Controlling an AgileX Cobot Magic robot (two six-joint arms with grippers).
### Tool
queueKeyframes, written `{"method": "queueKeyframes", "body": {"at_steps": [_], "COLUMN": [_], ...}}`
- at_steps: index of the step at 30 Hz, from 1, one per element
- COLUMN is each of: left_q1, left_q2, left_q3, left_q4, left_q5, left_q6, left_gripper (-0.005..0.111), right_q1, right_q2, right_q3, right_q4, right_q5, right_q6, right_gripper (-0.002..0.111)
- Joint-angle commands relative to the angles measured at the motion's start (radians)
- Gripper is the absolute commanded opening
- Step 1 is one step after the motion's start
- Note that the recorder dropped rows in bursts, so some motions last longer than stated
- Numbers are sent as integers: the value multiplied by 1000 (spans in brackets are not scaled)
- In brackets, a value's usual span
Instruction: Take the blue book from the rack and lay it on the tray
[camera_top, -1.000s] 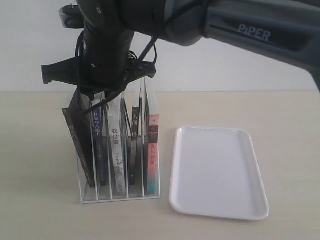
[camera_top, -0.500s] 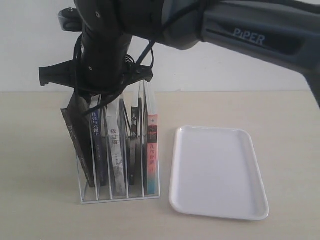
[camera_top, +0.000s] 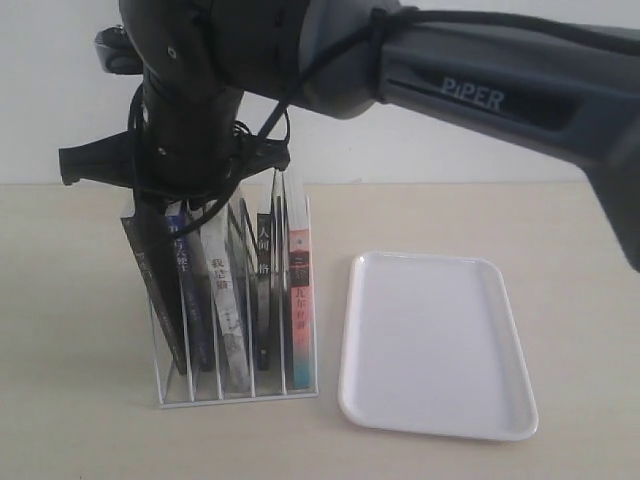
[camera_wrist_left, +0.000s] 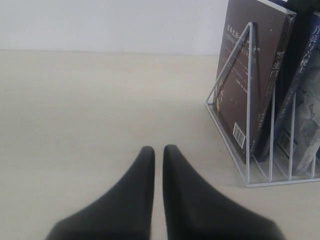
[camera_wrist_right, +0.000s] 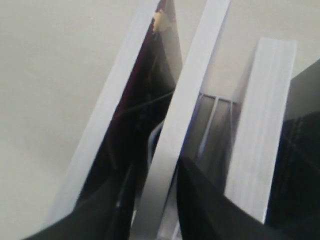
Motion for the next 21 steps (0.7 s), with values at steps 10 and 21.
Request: {"method": "queueKeyframes", "body": {"at_steps": [10, 21], "left_q1": [4, 4], "left_q2": [-4, -4], "left_q3": [4, 4], "left_q4": [3, 3], "left_q5": [0, 0], "left_q6": [-9, -9], "left_gripper": [6, 6], "right_q1": [2, 2], "right_q2": [2, 9], "right_q3": [0, 0], "right_q4": [-60, -52], "right_q5": [0, 8], "right_q6": [27, 32], "right_gripper": [28, 28]}}
